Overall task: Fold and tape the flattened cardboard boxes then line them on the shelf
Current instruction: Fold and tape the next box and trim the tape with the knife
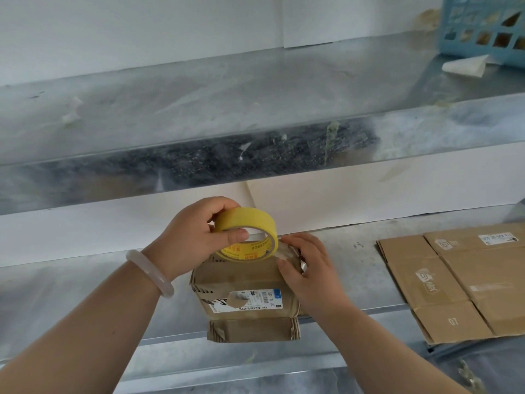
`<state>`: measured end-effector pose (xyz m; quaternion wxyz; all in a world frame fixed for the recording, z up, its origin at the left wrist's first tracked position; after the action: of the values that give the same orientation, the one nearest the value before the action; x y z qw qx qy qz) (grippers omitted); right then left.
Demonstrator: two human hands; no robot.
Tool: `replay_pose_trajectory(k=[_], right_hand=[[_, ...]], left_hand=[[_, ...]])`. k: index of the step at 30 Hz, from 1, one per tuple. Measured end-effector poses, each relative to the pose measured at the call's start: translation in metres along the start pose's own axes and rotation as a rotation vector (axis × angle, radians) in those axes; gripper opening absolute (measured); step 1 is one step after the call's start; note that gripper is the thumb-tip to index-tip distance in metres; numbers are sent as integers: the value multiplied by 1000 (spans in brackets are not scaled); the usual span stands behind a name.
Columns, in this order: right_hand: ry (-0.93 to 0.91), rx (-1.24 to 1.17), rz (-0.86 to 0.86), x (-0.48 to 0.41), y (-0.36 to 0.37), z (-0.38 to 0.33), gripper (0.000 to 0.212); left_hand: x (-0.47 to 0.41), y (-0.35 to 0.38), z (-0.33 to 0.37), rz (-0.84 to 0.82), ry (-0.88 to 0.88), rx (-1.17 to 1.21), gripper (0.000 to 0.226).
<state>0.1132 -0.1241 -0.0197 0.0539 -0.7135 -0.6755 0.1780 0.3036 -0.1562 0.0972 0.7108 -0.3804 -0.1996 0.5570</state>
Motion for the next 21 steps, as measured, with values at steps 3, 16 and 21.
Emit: replay_pose_trajectory(k=[3, 16, 21], right_hand=[[-10, 13, -17, 0, 0, -1, 38], [9, 142, -82, 0, -5, 0, 49], [-24, 187, -80, -1, -4, -2, 47]], left_hand=[[0, -1, -3, -17, -15, 80, 32], [11, -33, -23, -91, 163, -420, 51], [21, -39, -37, -121, 124, -600, 62]])
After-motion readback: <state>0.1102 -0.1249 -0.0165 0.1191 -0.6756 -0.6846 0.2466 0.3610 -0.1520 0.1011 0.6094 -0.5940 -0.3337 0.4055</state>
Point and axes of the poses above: each hand's wrist, its own x-axis away from the middle knuckle, its own y-axis out of the palm, z = x × y, the point moved 6 cm from there along -x, towards the middle knuckle, and after that the axes turned 5 degrees about -x, right-handed, at the moved point
